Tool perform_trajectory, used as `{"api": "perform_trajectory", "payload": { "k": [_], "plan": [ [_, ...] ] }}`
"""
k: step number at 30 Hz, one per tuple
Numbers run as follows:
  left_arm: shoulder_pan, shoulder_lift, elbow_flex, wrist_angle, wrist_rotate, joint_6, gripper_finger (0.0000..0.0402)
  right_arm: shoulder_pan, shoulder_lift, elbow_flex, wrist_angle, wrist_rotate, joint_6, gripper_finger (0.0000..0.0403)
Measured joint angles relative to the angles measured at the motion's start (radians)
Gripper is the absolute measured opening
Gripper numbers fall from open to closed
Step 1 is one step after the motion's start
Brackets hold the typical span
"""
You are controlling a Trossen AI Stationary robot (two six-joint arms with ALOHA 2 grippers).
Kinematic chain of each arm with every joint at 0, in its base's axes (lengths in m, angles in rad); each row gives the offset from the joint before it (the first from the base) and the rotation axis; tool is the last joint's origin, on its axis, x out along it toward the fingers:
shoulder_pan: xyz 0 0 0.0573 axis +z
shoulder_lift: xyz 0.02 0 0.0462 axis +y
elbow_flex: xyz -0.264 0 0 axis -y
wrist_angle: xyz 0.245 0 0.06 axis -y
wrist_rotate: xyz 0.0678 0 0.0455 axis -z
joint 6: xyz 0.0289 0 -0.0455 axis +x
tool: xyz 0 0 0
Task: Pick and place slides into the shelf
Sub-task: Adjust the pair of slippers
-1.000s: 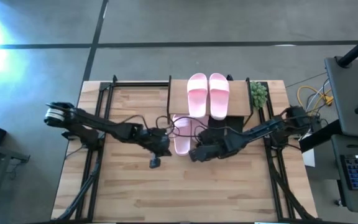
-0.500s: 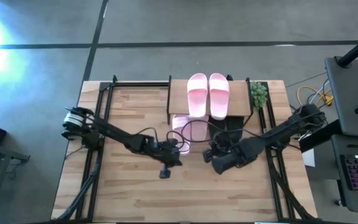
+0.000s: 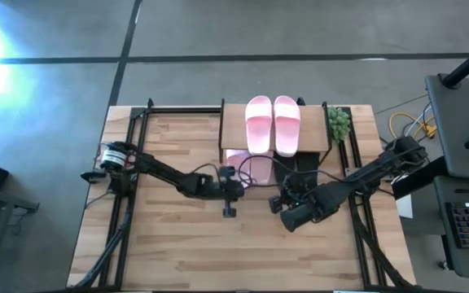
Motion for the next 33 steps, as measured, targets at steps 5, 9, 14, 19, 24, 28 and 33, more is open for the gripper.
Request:
{"api": "perform_trajectory", "payload": {
  "k": [5, 9, 14, 19, 24, 28, 33],
  "plan": [
    [0.069, -0.006, -0.004, -0.050, -0.085, 0.002, 0.0000, 0.003, -0.008, -0.003, -0.011, 0.021, 0.004, 0.0013],
    [0.120, -0.006, -0.008, -0.057, -0.131, 0.031, 0.0000, 0.003, -0.008, -0.003, -0.012, 0.027, 0.004, 0.0013],
    [0.141, -0.027, -0.001, -0.057, -0.129, 0.047, 0.0000, 0.010, -0.007, -0.003, -0.012, 0.021, 0.002, 0.0013],
    [0.088, -0.127, -0.004, -0.019, -0.125, 0.052, 0.0000, 0.058, -0.007, -0.003, -0.013, -0.007, -0.012, 0.0013],
    [-0.012, -0.262, -0.018, -0.106, -0.108, 0.042, 0.0000, 0.101, 0.005, -0.018, -0.008, -0.071, 0.131, 0.0013],
    [-0.094, -0.399, -0.041, -0.329, -0.265, -0.193, 0.0000, 0.110, 0.057, -0.062, 0.102, -0.084, 0.275, 0.0013],
    [-0.106, -0.567, -0.149, -0.455, -0.396, -0.541, 0.0000, 0.092, 0.184, -0.103, 0.391, -0.090, 0.215, 0.0013]
  ]
}}
